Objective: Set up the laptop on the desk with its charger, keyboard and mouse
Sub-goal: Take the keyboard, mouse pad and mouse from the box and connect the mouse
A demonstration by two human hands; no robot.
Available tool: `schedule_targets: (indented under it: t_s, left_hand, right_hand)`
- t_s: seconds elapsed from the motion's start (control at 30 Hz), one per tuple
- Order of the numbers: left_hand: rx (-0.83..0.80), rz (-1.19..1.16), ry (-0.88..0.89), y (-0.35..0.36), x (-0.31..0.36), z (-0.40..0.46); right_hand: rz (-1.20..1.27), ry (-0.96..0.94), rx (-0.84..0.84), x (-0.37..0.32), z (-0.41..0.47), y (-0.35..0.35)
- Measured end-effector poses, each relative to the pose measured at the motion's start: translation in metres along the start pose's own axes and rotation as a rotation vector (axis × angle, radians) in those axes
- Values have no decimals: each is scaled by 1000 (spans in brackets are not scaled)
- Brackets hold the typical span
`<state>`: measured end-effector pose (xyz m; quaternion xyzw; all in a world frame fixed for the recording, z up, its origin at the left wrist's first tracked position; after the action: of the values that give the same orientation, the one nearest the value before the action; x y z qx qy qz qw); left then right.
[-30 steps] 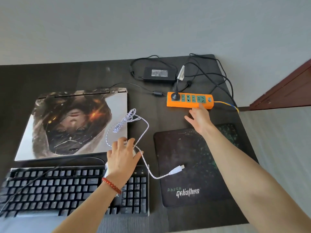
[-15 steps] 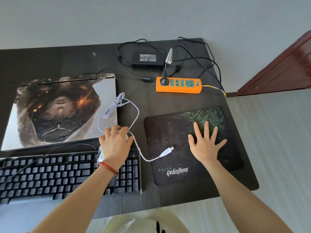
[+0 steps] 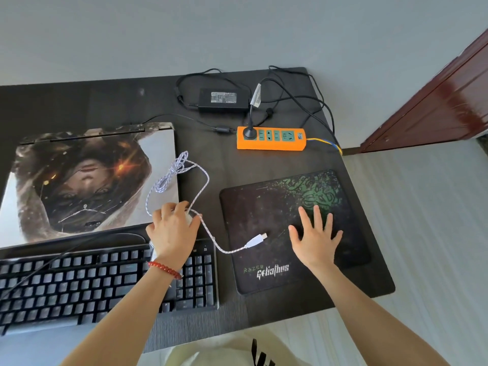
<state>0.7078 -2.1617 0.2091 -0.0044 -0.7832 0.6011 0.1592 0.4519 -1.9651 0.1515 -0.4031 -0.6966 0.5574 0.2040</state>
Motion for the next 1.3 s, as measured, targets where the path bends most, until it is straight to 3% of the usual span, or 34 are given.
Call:
schedule_targets:
  t_s: [0.1,0.2,0.63,0.7,0.77,0.87,0.97,1.1,1.3]
  left_hand:
    - [1,-1,5,0,-2,0]
    - [10,10,23,1,0,-1]
    - [-122,173,76,10,12,-11]
    - [-126,45,65,5,11,-12]
    - [-135,-197,17,-5,10,-10]
    - [-260,-708,-179,-13,10,-10]
    - [-404,-1085,-291,-23,24,-17]
    - [-502,-1156,-198,-37,52,-22]
    - [-638,-1255,-114,-35,83,-27]
  right_hand:
    - [93,161,137,35,3,-24]
    - [117,296,113,67,9,-31]
    - [131,295,136,61,-6,-27]
    - [225,160,219,31,-9,-38]
    - [496,-105,252,-19,-21,-49]
    - [887,-398,51,-98,-54,-59]
    - [989,-507,-99,-146,-72,-68]
    - [1033,-487,-440,-174,-70,-62]
    - [912,-549,-224,-151,-50,-99]
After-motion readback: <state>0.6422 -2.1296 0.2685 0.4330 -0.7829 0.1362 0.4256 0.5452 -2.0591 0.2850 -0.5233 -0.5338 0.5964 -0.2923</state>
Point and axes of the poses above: each hand's wrist, its own z-axis towards the middle knuckle, its own y-axis out of the palm, x = y × z, the point moved 8 cm from there along z, towards the middle knuckle, and after that the axes turned 6 degrees about z, right-handed, at the moved point
